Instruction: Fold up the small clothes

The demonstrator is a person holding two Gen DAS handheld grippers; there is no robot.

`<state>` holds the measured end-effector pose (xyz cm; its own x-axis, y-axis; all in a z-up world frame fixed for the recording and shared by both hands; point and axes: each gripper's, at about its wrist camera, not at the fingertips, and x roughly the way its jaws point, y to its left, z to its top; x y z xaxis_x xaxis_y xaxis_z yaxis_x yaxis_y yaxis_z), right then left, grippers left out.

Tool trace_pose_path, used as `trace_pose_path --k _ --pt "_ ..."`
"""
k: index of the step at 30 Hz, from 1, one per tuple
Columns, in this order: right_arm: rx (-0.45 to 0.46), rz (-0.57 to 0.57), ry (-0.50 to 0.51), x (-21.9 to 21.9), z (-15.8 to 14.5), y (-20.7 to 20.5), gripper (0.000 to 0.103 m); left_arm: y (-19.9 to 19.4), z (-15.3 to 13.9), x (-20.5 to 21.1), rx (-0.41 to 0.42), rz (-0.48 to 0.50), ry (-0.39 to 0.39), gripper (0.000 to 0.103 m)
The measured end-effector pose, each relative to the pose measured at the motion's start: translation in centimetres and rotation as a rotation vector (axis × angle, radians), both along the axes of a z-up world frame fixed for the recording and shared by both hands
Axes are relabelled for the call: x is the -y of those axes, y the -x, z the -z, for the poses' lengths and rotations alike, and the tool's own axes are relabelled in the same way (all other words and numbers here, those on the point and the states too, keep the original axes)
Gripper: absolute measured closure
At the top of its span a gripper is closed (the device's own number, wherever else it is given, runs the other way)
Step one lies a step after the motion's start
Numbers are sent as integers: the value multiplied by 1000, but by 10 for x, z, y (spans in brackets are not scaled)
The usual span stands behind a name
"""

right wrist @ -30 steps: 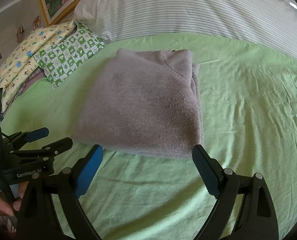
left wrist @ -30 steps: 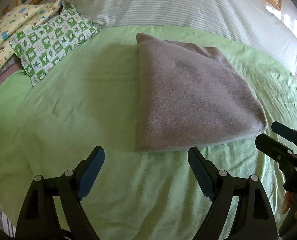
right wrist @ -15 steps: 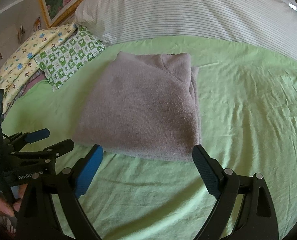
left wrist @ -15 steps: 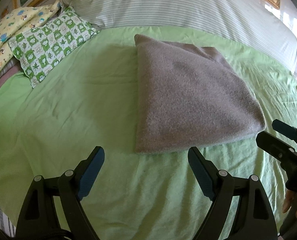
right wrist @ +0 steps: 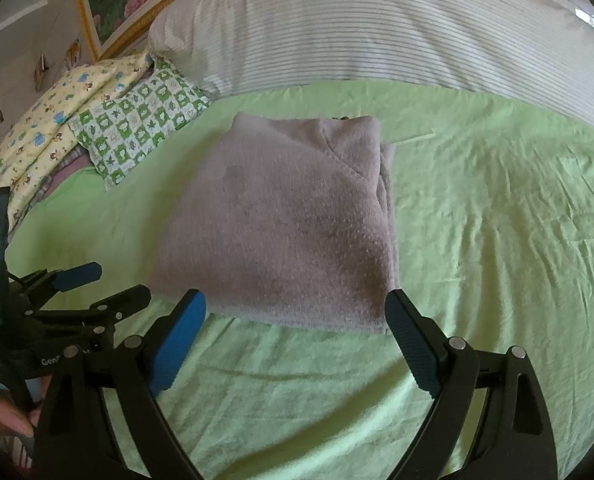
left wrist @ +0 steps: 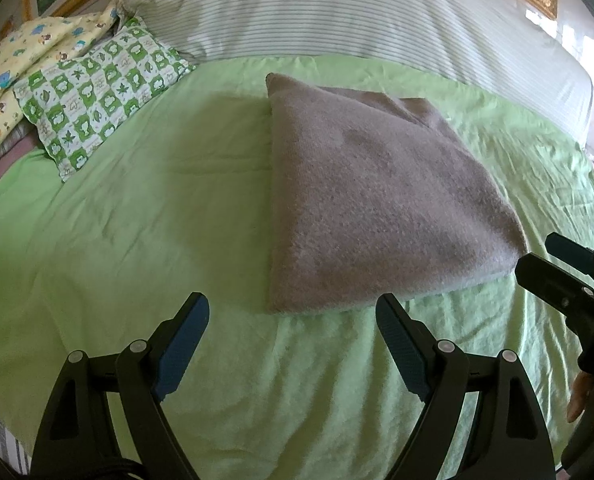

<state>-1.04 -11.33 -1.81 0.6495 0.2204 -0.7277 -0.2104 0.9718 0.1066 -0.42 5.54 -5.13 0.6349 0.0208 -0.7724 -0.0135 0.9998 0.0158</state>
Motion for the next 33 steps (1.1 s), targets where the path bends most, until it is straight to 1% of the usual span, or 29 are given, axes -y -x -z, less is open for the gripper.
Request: trace_pose_path --k 33 --pt "-7 -9 7 -4 0 -9 11 -6 1 -4 -10 -16 16 17"
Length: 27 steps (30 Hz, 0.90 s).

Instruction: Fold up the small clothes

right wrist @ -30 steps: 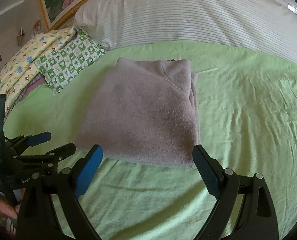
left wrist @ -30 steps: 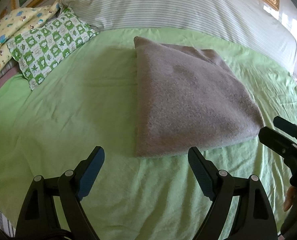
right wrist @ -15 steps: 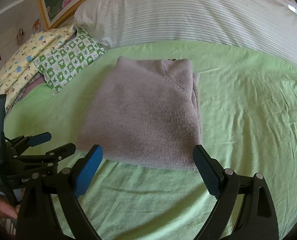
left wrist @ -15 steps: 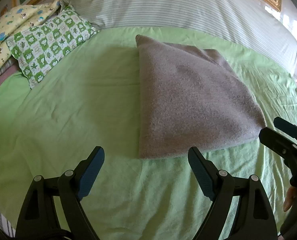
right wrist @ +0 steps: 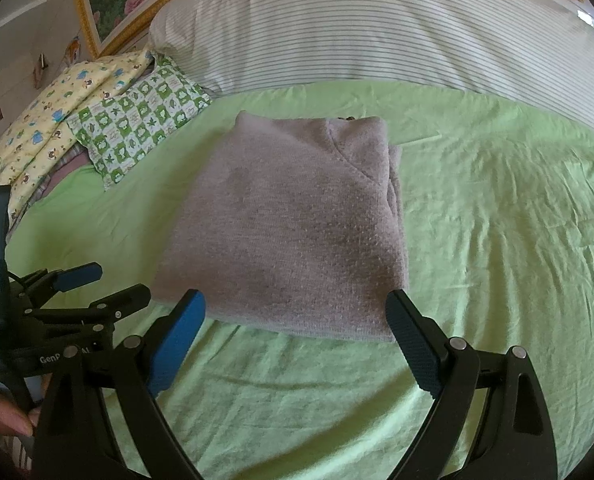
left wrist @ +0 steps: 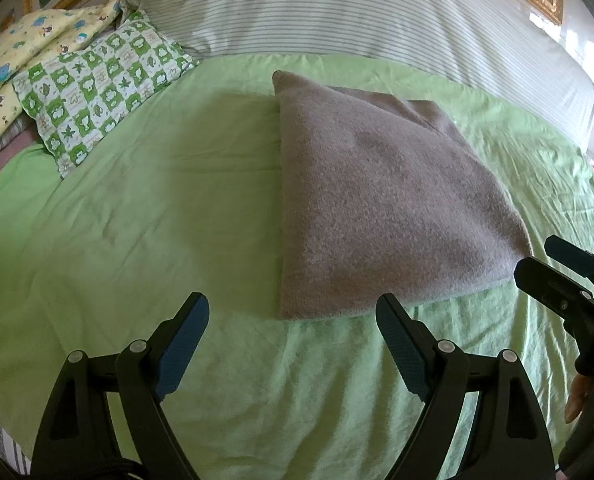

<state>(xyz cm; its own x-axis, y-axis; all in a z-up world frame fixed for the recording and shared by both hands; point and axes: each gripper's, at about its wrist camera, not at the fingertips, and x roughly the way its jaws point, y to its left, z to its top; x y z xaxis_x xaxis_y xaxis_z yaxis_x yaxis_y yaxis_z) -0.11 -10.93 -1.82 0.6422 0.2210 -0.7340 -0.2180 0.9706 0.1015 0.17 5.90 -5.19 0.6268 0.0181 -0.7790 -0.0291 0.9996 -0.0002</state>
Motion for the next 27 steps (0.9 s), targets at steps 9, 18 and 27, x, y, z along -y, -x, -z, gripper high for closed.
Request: trace_pose_path --k 9,18,27 --pt "1 16 -5 6 1 -4 11 0 0 0 0 2 2 17" --pt "-1 19 -8 10 0 -7 11 -6 -4 0 -5 12 5 17" --pt "-5 24 -12 10 0 -13 11 -9 -4 -3 -11 1 9 17"
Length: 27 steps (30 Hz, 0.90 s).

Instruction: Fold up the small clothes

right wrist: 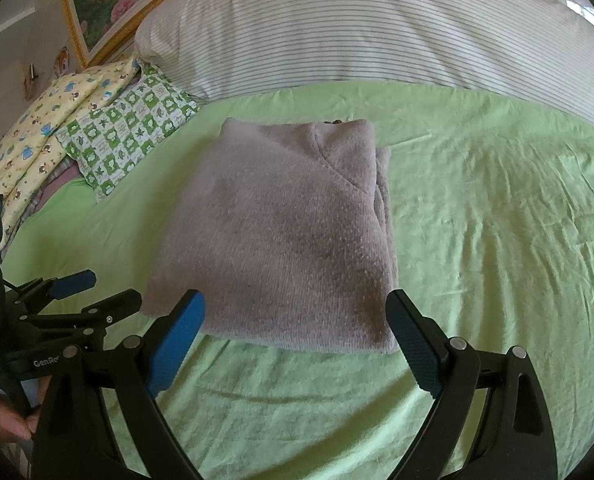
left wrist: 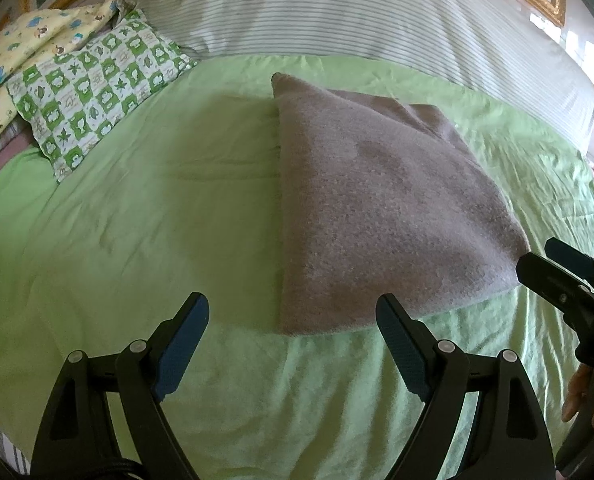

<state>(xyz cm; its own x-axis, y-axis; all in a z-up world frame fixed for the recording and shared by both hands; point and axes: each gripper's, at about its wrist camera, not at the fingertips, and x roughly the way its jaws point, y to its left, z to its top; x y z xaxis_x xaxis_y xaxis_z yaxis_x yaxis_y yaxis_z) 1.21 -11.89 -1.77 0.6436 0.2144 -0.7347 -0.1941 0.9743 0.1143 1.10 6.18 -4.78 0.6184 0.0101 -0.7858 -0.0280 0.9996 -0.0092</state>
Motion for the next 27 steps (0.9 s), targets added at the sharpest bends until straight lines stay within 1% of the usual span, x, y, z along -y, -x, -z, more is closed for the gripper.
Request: trace_pose_path --k 17,25,27 --pt "7 7 -8 -2 -3 -8 11 -7 -3 -1 -5 -2 0 17" --pt "15 12 -15 1 -5 -10 11 -13 -6 7 -11 16 -23 17" --pt "18 12 -18 2 -6 -10 11 -16 -7 7 -9 15 -19 17"
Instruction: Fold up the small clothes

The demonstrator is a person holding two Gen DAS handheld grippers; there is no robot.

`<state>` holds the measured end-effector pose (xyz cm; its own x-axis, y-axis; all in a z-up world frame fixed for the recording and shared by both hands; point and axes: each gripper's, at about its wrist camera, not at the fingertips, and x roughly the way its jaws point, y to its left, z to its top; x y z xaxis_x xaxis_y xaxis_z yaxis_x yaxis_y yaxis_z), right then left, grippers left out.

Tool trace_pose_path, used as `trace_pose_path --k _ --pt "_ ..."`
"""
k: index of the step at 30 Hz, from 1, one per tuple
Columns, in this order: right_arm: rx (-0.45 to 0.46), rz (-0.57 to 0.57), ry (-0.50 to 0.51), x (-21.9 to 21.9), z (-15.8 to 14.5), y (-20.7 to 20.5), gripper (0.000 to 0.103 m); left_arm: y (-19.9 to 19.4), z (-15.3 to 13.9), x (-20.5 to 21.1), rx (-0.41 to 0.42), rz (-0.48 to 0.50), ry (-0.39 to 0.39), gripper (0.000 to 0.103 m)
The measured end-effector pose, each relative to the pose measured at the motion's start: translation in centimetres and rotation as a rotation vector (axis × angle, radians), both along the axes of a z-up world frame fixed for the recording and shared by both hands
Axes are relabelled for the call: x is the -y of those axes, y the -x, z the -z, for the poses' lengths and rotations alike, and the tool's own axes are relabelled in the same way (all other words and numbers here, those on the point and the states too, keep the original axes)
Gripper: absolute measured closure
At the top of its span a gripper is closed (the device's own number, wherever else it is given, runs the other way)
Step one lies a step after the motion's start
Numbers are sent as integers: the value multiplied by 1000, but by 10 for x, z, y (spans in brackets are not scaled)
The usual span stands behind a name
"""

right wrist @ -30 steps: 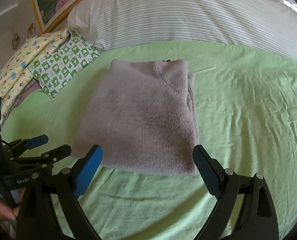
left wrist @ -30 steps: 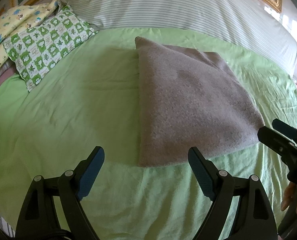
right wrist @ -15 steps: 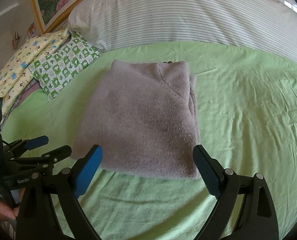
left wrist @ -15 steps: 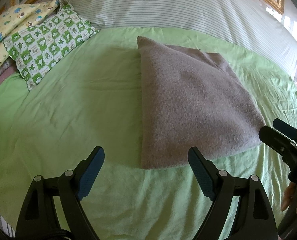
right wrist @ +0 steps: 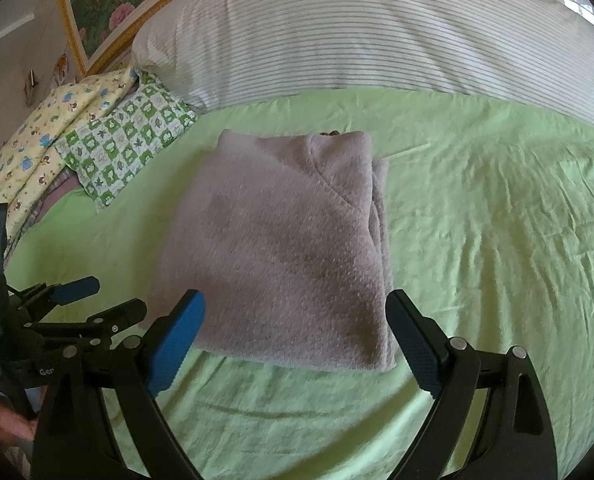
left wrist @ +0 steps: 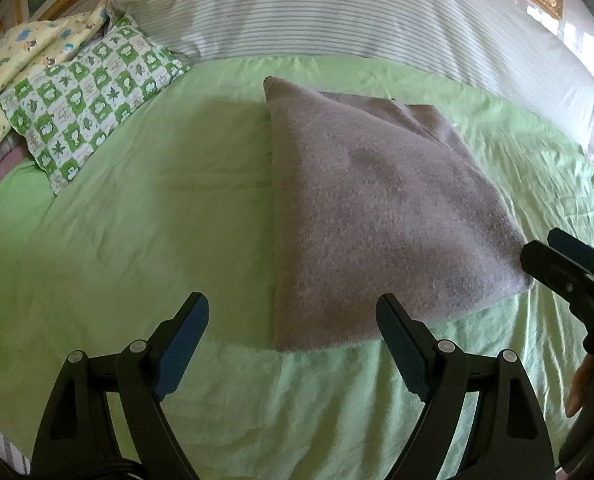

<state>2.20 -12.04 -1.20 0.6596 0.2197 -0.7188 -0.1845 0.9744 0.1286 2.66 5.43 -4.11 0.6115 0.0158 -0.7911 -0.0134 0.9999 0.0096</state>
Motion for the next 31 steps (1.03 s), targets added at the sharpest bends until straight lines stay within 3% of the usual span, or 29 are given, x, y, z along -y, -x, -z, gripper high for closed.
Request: trace_pose_path --k 31 --pt "-6 37 -51 22 -1 -15 11 -26 -12 9 4 -3 -11 17"
